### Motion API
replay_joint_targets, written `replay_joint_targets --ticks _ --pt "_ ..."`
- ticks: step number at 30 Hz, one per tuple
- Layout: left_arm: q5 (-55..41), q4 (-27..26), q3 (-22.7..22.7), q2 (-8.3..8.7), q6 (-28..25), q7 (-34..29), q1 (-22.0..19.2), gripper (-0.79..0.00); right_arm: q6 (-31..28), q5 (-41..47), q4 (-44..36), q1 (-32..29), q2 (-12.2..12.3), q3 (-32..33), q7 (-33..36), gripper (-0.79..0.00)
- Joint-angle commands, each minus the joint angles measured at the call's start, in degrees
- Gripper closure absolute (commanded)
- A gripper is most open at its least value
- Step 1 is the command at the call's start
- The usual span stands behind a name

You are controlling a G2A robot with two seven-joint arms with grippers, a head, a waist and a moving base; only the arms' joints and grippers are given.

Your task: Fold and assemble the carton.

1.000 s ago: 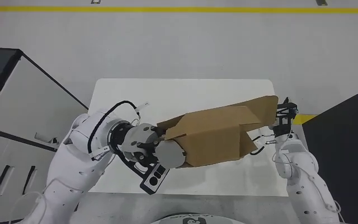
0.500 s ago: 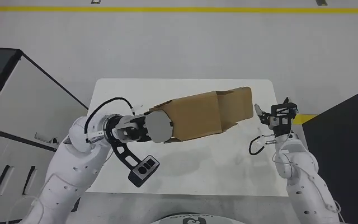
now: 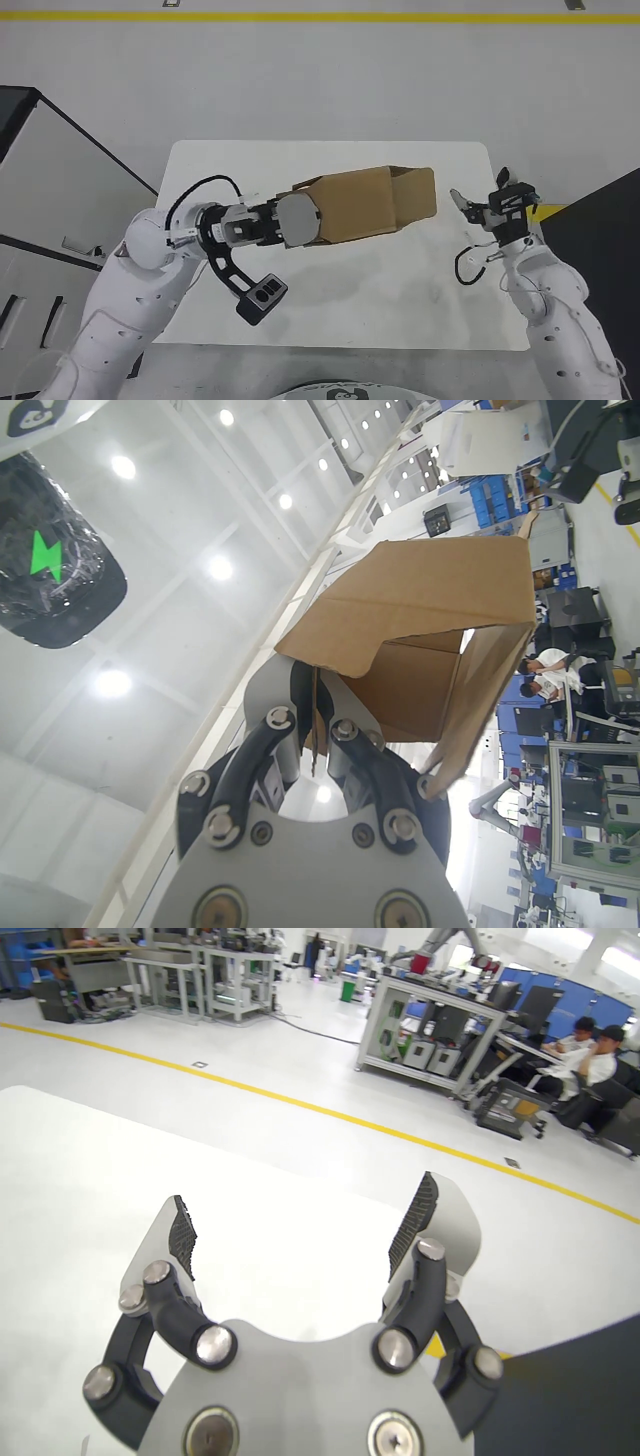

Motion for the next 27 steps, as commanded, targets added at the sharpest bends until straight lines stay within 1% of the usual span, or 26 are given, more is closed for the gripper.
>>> replay_joint_targets --ticks 1,2,8,9,11,13,15,18,21,23,25,26,27 --pt "1.3 0.6 0.1 -0.01 -0.5 -0.3 -0.1 0.000 -9.6 3.2 1.3 1.1 0.6 2.8 1.4 -0.785" --pt "1.5 1.1 0.3 -0.05 -0.2 -0.5 0.0 0.000 -13.2 5.9 2.5 1.7 0.9 4.3 2.2 -0.785" --pt "1.8 1.2 0.4 -0.06 -0.2 -0.4 -0.1 0.000 -13.7 6.7 3.0 2.0 1.0 4.9 2.6 -0.785" --pt "1.8 1.2 0.4 -0.06 -0.2 -0.4 -0.1 0.000 -14.6 8.2 3.1 1.8 1.0 4.4 2.6 -0.785" --pt "2.8 0.6 0.7 -0.09 -0.8 -0.9 -0.1 0.000 -19.9 16.5 4.4 2.1 1.1 4.6 5.0 -0.785" --pt "3.7 1.2 1.1 -0.14 -1.1 -1.3 -0.2 0.000 -25.7 22.3 4.9 3.1 1.7 6.0 10.2 -0.785" --pt "4.8 1.2 1.1 -0.13 -1.0 -1.0 -0.5 0.000 -31.3 30.5 5.9 4.4 2.6 7.1 17.7 -0.785" --pt "4.9 0.5 1.2 -0.16 -0.3 -1.1 -0.4 0.000 -34.7 40.5 6.6 5.9 3.9 7.2 27.5 -0.785" --pt "5.8 0.2 1.2 -0.18 0.2 -1.6 -0.1 0.000 -34.9 51.6 6.7 7.5 5.5 6.6 39.4 -0.785" --pt "6.3 0.3 1.5 -0.22 0.4 -1.9 0.1 0.000 -33.3 60.7 6.3 8.6 6.9 6.1 48.4 -0.785" --pt "7.4 0.7 1.6 -0.22 -0.1 -2.3 0.1 0.000 -31.5 66.8 6.4 9.1 7.7 5.8 54.0 -0.785" --pt "8.3 0.8 1.6 -0.22 -0.7 -2.8 0.0 0.000 -28.8 70.1 6.1 9.2 8.3 5.0 57.1 -0.785" --pt "8.6 0.4 1.8 -0.27 -0.8 -3.3 -0.1 0.000 -27.9 71.1 6.0 9.4 8.5 4.9 57.9 -0.785"
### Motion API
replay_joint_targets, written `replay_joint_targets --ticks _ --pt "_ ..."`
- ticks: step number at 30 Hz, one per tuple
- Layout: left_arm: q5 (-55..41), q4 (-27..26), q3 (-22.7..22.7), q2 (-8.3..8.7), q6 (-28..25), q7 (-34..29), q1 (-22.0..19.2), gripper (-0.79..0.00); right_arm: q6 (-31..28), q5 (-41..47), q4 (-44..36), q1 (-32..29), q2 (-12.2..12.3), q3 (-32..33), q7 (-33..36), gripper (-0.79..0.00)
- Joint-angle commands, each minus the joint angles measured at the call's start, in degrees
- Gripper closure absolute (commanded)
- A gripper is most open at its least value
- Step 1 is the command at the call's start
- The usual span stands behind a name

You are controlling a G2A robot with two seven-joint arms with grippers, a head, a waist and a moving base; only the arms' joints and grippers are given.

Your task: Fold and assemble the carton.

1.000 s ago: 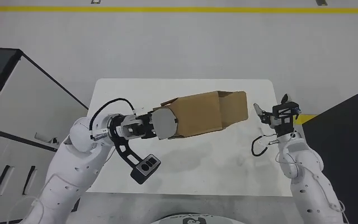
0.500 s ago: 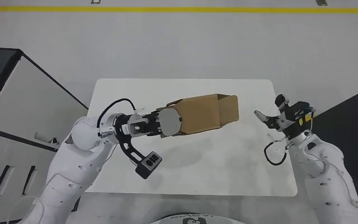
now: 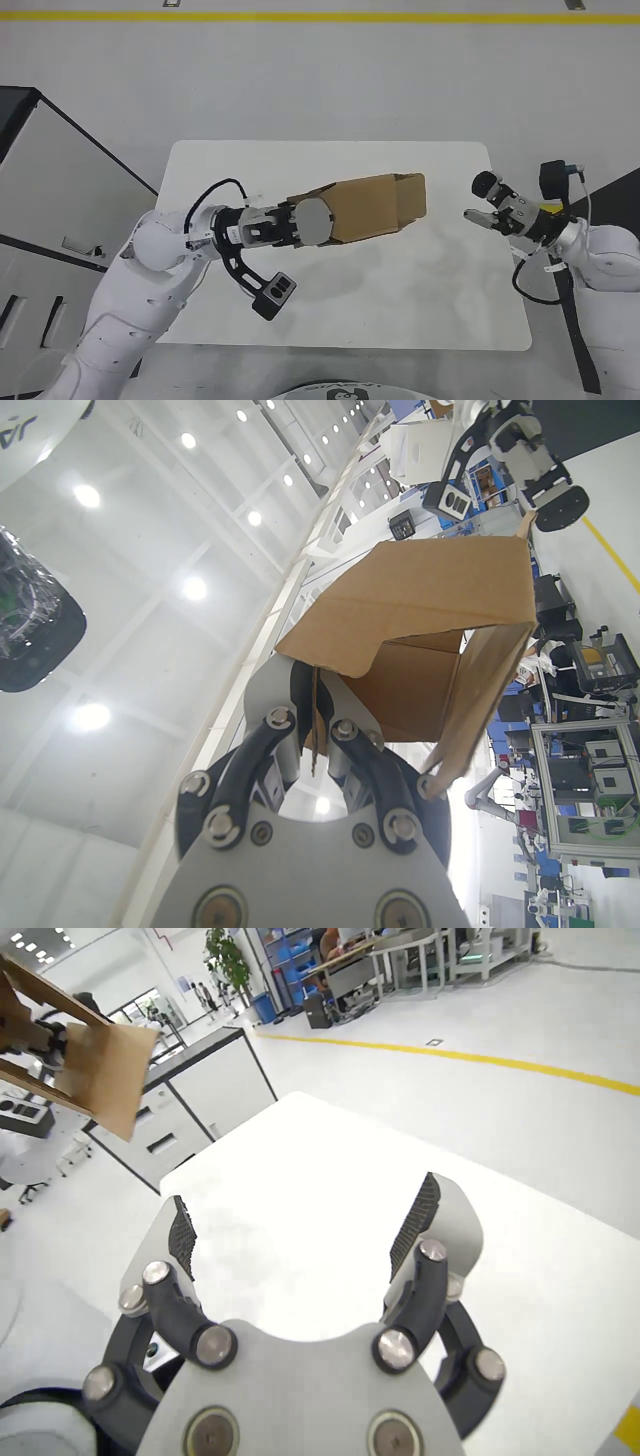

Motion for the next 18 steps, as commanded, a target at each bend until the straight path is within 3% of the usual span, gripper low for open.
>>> replay_joint_targets --ticks 1,10,12,16,18 --pt "0.2 -0.6 0.4 -0.09 -0.2 -0.8 -0.1 0.000 1.5 2.4 -0.1 0.1 0.3 -0.3 2.2 -0.785" --pt "0.2 -0.6 0.4 -0.09 -0.2 -0.8 -0.1 0.000 1.8 2.8 -0.2 0.1 0.2 -0.4 1.8 -0.785" --pt "0.3 -1.2 0.6 -0.11 -0.9 -1.1 0.1 0.000 3.2 7.7 -1.1 -0.3 0.2 -1.3 0.4 -0.785" --pt "0.7 -0.2 -1.1 0.19 -1.1 -0.2 0.6 0.000 6.4 23.8 -1.8 1.2 1.2 -1.6 7.0 -0.785" --pt "0.6 0.1 -1.8 0.33 -1.1 0.4 1.0 0.000 9.1 27.6 -2.4 2.4 1.8 -1.6 9.7 -0.785"
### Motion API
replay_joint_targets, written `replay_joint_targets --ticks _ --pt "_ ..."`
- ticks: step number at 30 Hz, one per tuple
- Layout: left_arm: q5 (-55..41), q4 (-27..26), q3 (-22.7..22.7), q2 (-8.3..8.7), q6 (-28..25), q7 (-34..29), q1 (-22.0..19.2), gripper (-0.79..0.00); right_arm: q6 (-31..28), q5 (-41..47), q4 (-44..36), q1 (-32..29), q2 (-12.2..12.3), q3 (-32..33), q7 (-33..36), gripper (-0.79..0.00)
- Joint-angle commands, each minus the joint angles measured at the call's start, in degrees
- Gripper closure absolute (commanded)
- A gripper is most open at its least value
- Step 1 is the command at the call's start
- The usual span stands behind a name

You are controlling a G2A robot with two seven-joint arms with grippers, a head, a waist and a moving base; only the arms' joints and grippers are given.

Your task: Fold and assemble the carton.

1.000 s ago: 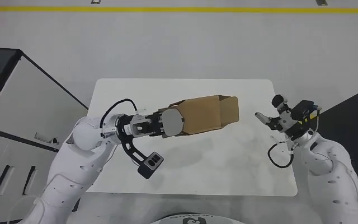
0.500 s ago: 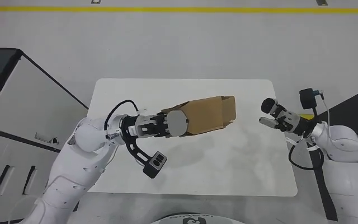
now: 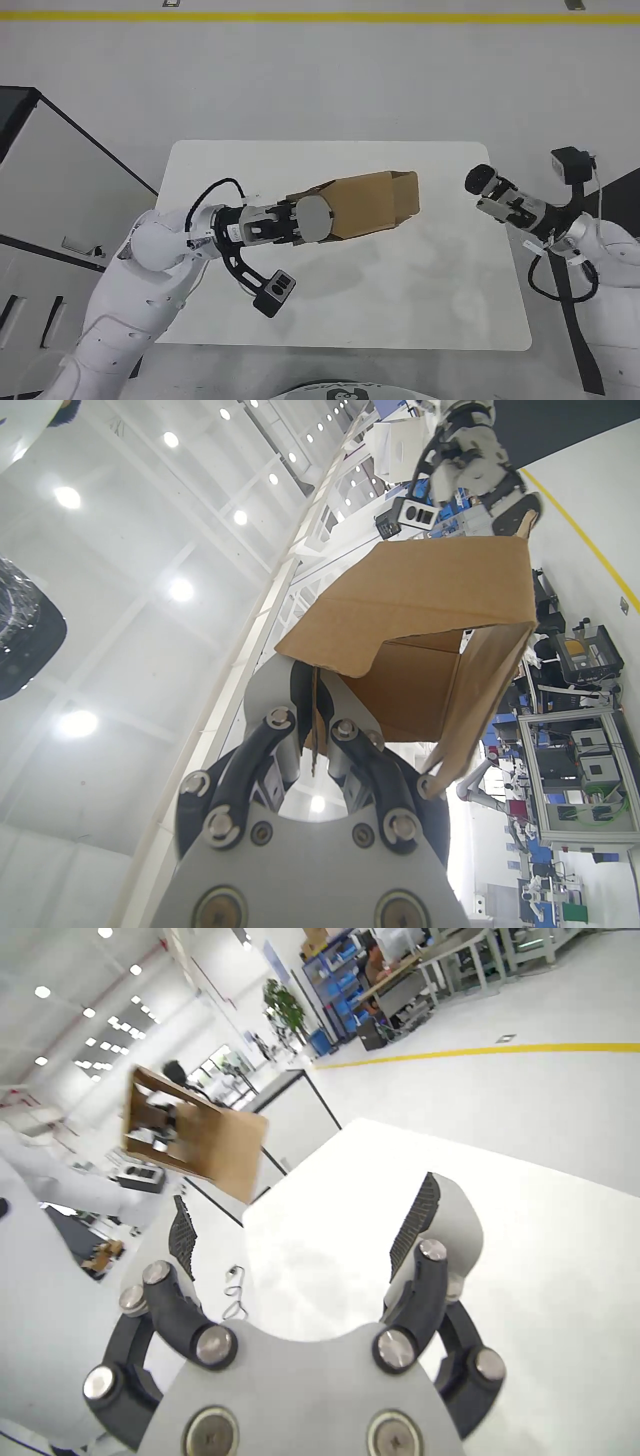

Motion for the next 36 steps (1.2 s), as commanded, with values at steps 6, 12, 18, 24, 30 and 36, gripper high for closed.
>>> replay_joint_targets --ticks 6,12,18,24,30,36 --pt "-0.5 0.8 -2.2 0.42 0.4 1.4 1.3 0.000 15.4 18.4 -1.8 5.7 2.4 -1.1 15.4 -0.785" --pt "-0.7 0.5 -2.1 0.42 0.5 0.7 1.8 0.000 24.1 25.4 0.0 10.2 3.1 -4.3 24.1 -0.785" --pt "-0.4 0.6 -1.7 0.43 0.2 1.5 1.2 0.000 24.4 29.3 3.3 13.5 2.4 -9.1 24.4 -0.785" --pt "0.2 0.7 -1.7 0.49 -0.4 2.3 0.3 0.000 24.4 29.3 3.3 13.5 2.4 -9.1 24.4 -0.785" --pt "0.4 0.5 -1.5 0.45 -0.9 1.3 0.5 0.000 25.7 30.8 2.2 13.2 2.3 -10.0 23.4 -0.785" --pt "-0.6 0.6 -0.8 0.34 -1.1 0.8 0.0 0.000 29.1 34.5 1.4 15.7 1.4 -15.9 22.5 -0.785"
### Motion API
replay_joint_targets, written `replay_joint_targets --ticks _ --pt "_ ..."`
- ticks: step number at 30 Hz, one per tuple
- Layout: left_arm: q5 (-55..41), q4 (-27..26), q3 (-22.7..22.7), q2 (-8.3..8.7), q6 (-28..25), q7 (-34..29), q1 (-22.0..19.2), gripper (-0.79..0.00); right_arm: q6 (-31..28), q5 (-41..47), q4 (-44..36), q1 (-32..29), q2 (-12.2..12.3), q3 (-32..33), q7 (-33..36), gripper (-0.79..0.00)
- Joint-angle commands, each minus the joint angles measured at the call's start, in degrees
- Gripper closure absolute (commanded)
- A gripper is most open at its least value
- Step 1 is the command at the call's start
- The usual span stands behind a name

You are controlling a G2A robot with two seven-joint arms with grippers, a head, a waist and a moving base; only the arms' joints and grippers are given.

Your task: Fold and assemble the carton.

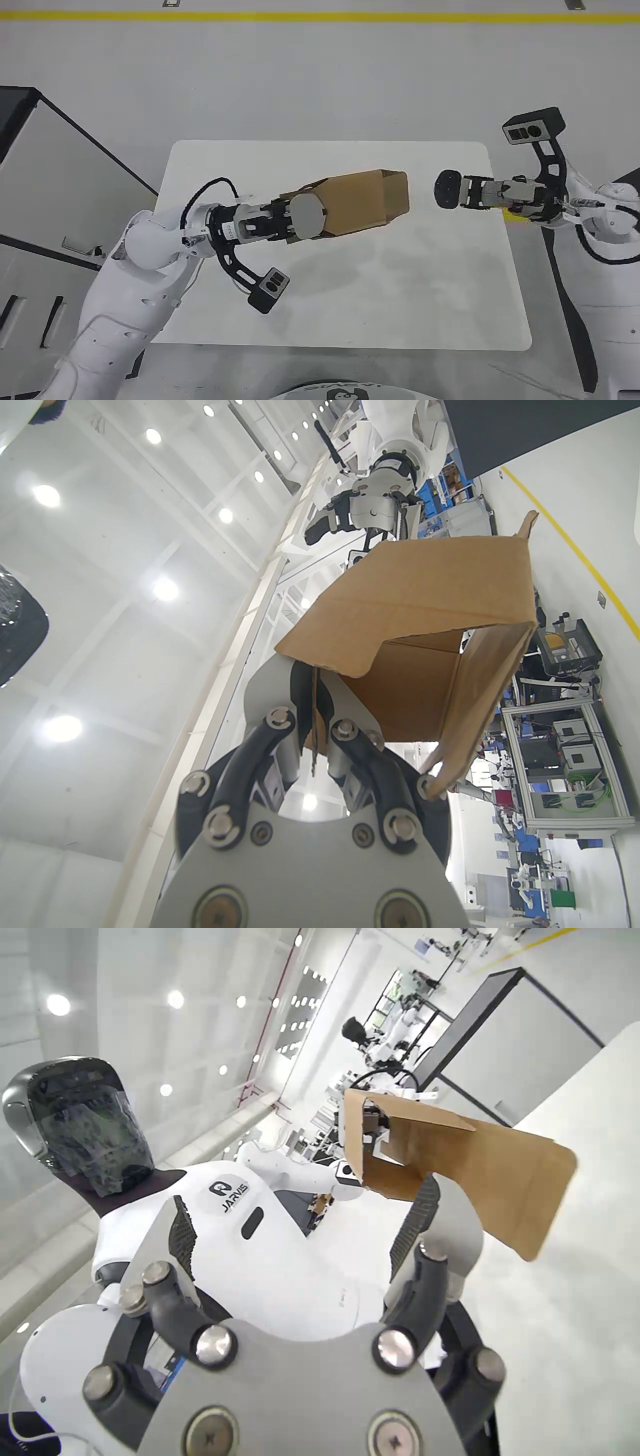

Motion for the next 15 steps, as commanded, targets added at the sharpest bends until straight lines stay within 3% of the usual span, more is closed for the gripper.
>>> replay_joint_targets --ticks 1,15 --pt "-0.3 0.1 0.0 -0.02 0.1 0.0 -0.3 0.000 1.4 0.7 0.8 1.1 -0.3 -1.9 -0.1 -0.785" --pt "-0.9 -0.8 -0.4 0.17 0.1 0.6 0.9 0.000 7.6 3.1 3.9 5.5 -2.1 -10.8 -3.2 -0.785"
